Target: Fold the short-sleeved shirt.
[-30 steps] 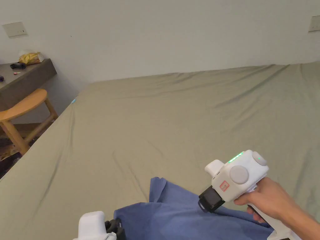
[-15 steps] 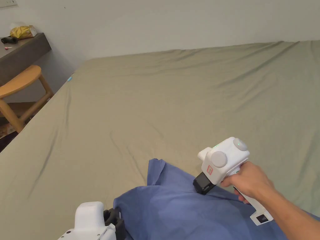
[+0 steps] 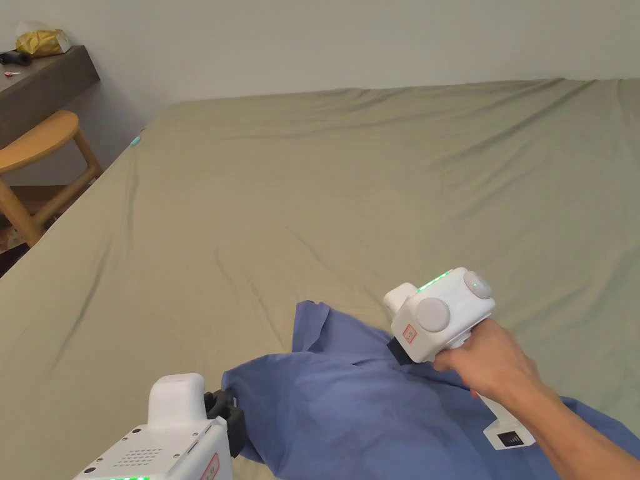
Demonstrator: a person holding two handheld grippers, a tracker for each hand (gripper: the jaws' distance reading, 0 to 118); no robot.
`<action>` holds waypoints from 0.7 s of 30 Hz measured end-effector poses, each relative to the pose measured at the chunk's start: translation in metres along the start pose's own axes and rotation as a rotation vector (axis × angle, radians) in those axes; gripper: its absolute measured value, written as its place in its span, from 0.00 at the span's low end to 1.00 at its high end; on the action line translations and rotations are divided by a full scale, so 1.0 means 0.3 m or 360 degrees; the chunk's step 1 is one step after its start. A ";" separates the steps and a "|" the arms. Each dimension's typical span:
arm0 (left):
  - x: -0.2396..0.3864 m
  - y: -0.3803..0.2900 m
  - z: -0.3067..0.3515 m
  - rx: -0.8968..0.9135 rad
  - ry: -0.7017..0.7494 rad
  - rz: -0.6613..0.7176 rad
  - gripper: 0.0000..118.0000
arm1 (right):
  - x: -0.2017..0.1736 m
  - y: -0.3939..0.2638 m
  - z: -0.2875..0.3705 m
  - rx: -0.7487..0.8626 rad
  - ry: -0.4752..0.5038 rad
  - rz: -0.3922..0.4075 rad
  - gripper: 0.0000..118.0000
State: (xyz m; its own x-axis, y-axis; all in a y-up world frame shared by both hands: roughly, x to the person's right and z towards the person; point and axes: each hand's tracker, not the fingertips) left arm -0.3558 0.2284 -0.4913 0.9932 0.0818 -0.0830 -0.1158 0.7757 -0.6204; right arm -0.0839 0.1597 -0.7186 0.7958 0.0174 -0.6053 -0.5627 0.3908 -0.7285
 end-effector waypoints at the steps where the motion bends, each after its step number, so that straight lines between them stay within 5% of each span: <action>1: -0.001 0.003 0.008 0.0009 0.0003 0.0002 0.02 | 0.000 -0.002 0.022 0.0027 -0.0007 0.0011 0.04; 6: -0.020 0.026 0.033 0.0042 0.0029 0.0043 0.02 | 0.013 -0.025 0.172 0.0236 -0.0136 0.0039 0.03; 21: -0.052 0.226 0.249 0.0330 -0.0011 0.0131 0.02 | 0.201 -0.487 0.938 0.0973 -0.0484 -0.0275 0.03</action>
State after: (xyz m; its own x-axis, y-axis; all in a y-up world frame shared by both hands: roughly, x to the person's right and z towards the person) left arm -0.3780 0.3263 -0.4739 0.9806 0.1541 -0.1209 -0.1920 0.8782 -0.4381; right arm 0.1095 0.3627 -0.5584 0.9399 0.1303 -0.3155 -0.2668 0.8569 -0.4411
